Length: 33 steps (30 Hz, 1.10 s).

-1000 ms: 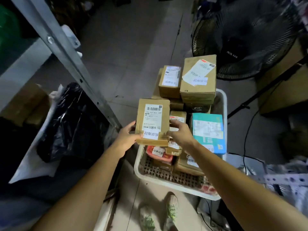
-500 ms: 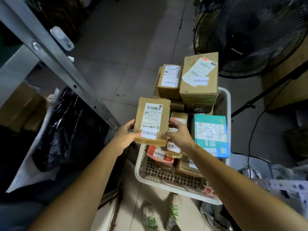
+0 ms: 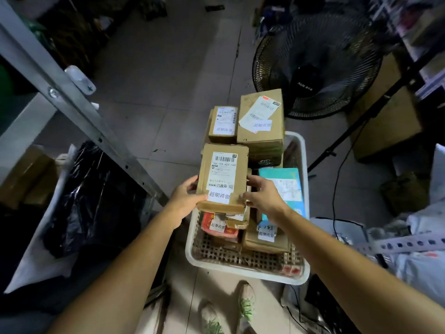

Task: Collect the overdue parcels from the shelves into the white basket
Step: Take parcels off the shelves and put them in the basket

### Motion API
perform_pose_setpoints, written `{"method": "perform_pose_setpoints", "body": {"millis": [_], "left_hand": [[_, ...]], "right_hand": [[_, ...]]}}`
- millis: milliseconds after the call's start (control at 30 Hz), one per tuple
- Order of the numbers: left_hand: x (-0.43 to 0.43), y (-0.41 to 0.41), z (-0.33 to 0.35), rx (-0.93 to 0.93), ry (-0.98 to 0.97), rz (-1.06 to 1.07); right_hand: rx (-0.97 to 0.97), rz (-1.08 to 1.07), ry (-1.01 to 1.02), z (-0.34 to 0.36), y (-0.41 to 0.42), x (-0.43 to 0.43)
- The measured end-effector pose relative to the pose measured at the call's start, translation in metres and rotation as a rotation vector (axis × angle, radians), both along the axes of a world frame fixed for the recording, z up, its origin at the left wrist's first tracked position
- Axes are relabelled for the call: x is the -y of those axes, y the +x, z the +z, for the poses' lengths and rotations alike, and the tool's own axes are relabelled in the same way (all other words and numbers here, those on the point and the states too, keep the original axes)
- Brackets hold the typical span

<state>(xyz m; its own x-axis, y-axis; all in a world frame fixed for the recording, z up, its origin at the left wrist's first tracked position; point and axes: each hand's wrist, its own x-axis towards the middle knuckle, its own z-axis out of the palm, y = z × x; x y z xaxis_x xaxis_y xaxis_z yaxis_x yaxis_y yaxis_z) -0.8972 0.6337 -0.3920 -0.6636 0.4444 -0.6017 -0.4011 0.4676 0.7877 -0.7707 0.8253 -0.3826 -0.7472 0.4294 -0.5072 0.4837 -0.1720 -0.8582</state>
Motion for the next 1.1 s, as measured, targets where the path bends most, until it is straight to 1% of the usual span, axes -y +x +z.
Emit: {"method": "perform_pose_setpoints", "body": {"millis": [233, 333, 600, 800, 900, 1033, 1100], "left_hand": [[-0.042, 0.032, 0.015, 0.028, 0.051, -0.074], [-0.066, 0.049, 0.014, 0.006, 0.056, -0.118], [-0.121, 0.089, -0.006, -0.032, 0.069, -0.155], [-0.132, 0.103, -0.021, -0.067, 0.034, -0.212], [-0.133, 0.102, -0.02, -0.098, 0.001, -0.228], [-0.135, 0.099, -0.012, -0.17, -0.063, -0.329], [-0.137, 0.096, -0.009, -0.224, -0.118, -0.396]], "right_hand": [[0.008, -0.112, 0.033, 0.031, 0.047, -0.028], [0.002, -0.165, 0.065, 0.041, 0.073, -0.042], [0.043, -0.257, 0.174, 0.027, 0.112, -0.083], [0.106, -0.219, 0.195, 0.005, 0.126, -0.097], [0.119, -0.194, 0.198, 0.006, 0.126, -0.1], [0.173, -0.121, 0.246, 0.009, 0.124, -0.107], [0.238, -0.053, 0.308, 0.01, 0.125, -0.11]]}}
